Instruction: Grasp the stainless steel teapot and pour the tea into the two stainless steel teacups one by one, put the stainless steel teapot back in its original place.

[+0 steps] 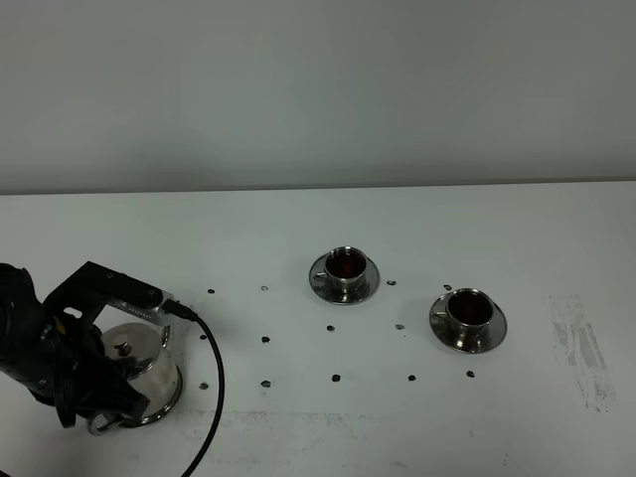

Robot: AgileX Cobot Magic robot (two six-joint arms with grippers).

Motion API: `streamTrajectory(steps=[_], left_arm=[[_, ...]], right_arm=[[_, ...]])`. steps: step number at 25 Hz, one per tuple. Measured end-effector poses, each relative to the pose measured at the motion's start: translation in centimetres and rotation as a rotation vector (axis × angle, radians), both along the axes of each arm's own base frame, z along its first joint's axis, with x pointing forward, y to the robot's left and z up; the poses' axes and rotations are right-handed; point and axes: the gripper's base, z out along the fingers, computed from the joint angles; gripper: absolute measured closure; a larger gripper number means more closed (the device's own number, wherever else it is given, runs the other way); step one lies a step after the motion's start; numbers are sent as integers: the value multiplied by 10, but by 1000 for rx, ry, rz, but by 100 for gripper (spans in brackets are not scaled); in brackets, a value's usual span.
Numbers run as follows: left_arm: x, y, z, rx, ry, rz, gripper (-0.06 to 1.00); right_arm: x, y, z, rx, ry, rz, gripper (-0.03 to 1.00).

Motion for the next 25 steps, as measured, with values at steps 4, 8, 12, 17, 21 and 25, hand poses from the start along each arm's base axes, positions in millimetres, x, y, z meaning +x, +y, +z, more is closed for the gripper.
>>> streamTrajectory(steps=[4,8,12,17,21,25], left_arm=[[-3,1,9,-4,-24,-1,59],[-8,2,20,-5,-27,-1,59],[-18,4,40,-11,-56,-1,59],[-42,8,83,-33,-167,-1,59],[-67,13,123,-64,-324,-1,59],[-92,18,152,-90,-455,-1,59]], right_arm=[[0,0,0,0,0,0,52],[0,0,0,0,0,0,52],[0,0,0,0,0,0,52],[0,0,0,1,0,-1,52],[0,0,0,1,0,-1,52],[0,0,0,0,0,0,52]])
